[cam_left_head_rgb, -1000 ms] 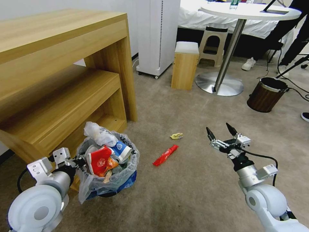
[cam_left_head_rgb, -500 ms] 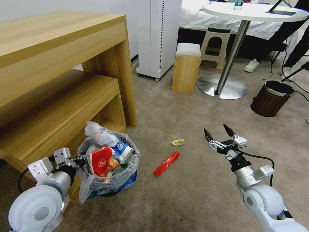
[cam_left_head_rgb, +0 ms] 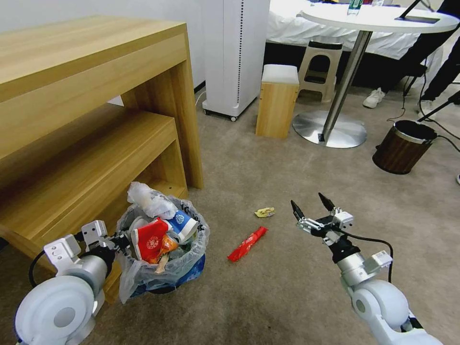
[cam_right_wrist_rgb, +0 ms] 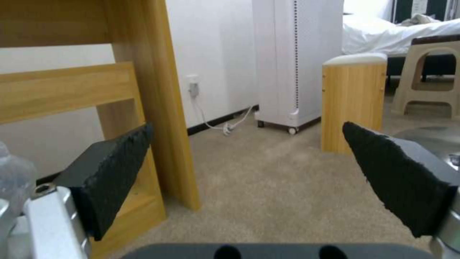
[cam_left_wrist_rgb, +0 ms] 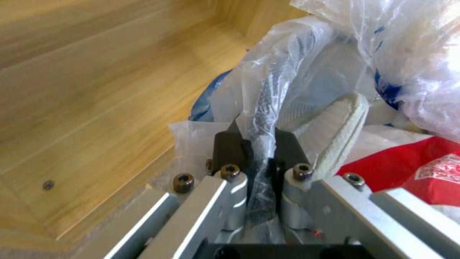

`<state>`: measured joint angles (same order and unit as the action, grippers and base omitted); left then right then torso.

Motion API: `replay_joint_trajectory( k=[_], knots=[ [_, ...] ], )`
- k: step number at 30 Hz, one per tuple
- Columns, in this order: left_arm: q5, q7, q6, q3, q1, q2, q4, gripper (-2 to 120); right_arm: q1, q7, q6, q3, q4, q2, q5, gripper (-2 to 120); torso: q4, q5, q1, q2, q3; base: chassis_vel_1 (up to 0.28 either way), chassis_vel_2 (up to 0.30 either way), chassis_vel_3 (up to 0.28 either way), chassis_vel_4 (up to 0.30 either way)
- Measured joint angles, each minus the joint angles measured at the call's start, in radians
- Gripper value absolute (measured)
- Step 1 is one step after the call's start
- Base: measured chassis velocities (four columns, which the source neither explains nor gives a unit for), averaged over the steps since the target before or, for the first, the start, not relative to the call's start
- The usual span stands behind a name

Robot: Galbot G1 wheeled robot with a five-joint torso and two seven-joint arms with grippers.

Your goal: Pick up the trash bin and place the garbage on the floor into it.

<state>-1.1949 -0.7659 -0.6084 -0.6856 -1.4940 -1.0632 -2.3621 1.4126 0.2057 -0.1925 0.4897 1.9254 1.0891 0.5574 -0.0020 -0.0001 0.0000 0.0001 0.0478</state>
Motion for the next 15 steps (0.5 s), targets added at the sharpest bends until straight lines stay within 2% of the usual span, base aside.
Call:
replay_joint_trajectory(
  k=[7, 12, 15],
  knots=[
    [0.006, 0.001, 0.0, -0.002, -0.004, 0.0, 0.0, 3, 0.003, -0.066, 0.02, -0.034, -0.001, 0.001, -0.006, 100, 0.0001, 0.0, 0.0, 0.0, 0.0, -0.098, 0.104, 0.114, -0.097],
    [0.009, 0.001, 0.0, -0.001, -0.006, -0.001, -0.002, 3, 0.002, -0.141, 0.063, -0.07, 0.003, -0.019, -0.002, 100, 0.0, 0.0, 0.0, 0.0, 0.0, -0.031, 0.037, 0.028, -0.025],
    [0.015, 0.001, 0.0, 0.004, -0.007, -0.004, -0.004, 3, -0.006, -0.239, 0.163, -0.119, 0.013, -0.039, 0.05, 100, 0.0, 0.0, 0.0, 0.0, 0.0, 0.0, 0.0, 0.0, 0.0]
  ],
)
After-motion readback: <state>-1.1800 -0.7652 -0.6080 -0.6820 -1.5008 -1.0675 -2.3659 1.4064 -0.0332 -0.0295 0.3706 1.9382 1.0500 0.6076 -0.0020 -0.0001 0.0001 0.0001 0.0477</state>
